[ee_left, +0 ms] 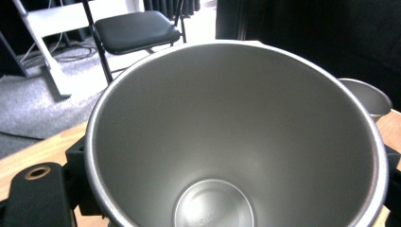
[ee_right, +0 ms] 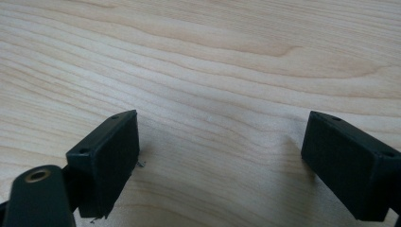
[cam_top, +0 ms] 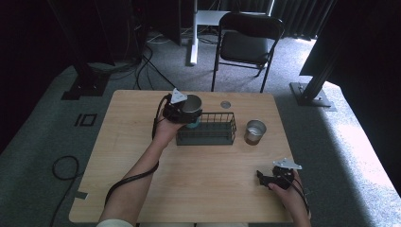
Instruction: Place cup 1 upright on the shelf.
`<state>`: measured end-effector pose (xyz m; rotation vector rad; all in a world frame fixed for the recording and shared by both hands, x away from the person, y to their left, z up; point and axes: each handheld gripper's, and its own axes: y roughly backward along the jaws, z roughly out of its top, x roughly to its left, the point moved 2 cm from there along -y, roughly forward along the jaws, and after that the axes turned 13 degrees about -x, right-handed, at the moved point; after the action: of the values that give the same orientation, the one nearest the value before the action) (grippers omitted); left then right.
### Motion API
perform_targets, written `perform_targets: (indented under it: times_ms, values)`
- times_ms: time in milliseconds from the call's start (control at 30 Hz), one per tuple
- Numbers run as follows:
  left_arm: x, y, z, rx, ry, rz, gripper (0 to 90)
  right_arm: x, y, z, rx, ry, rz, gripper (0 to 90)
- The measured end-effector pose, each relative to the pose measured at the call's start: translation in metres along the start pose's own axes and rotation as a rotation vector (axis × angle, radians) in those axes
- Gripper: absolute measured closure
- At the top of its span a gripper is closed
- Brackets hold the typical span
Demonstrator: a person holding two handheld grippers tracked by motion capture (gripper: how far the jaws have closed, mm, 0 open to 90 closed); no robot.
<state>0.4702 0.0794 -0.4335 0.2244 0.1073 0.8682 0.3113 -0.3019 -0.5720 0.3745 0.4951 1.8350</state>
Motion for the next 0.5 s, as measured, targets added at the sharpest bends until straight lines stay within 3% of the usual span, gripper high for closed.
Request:
perform_targets:
  times_ms: [167, 333, 500]
  values:
    - [0.004, -0.001, -0.009, -0.009, 0.011, -0.002, 14.2, 0.0, 0.0, 0.0, 0.0, 0.0, 0.0, 11.7]
    - [0.004, -0.003, -0.018, 0.003, 0.002, 0.006, 14.2, 0.0, 0.0, 0.0, 0.0, 0.0, 0.0, 11.7]
    - [0.005, -0.005, -0.025, 0.018, 0.018, -0.004, 14.2, 0.0, 0.0, 0.0, 0.0, 0.0, 0.0, 11.7]
